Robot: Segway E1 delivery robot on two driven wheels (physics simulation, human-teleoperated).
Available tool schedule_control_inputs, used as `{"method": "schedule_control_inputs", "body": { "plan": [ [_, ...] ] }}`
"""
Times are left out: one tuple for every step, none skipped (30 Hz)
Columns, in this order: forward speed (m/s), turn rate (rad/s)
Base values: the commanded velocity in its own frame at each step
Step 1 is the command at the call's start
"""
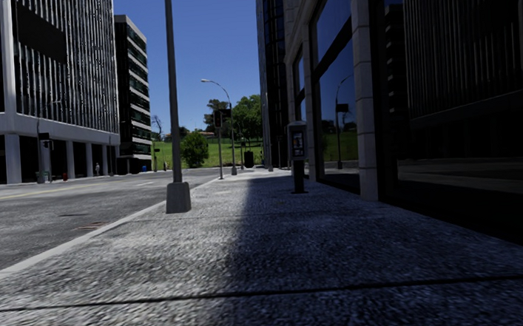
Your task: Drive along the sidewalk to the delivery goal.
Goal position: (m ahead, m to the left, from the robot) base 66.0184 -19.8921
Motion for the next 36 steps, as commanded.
{"method": "schedule_control_inputs", "body": {
  "plan": [
    [2.0, 0.0],
    [2.0, 0.0],
    [2.0, 0.0],
    [2.0, 0.0],
    [2.0, 0.0],
    [2.0, 0.0],
    [2.0, 0.0],
    [2.0, 0.0],
    [2.0, 0.0],
    [2.0, 0.0],
    [2.0, 0.0],
    [2.0, 0.0],
    [2.0, 0.0],
    [2.0, 0.0],
    [2.0, 0.0],
    [2.0, 0.0],
    [2.0, 0.0],
    [2.0, 0.0],
    [2.0, 0.0],
    [2.0, 0.0],
    [2.0, 0.0],
    [2.0, 0.0],
    [2.0, 0.0],
    [2.0, 0.0],
    [2.0, 0.0],
    [2.0, 0.0],
    [2.0, 0.0],
    [2.0, 0.0],
    [2.0, 0.0],
    [2.0, 0.0],
    [2.0, 0.0],
    [2.0, 0.0],
    [2.0, 0.0],
    [2.0, 0.0],
    [2.0, 0.0],
    [2.0, 0.0]
  ]
}}
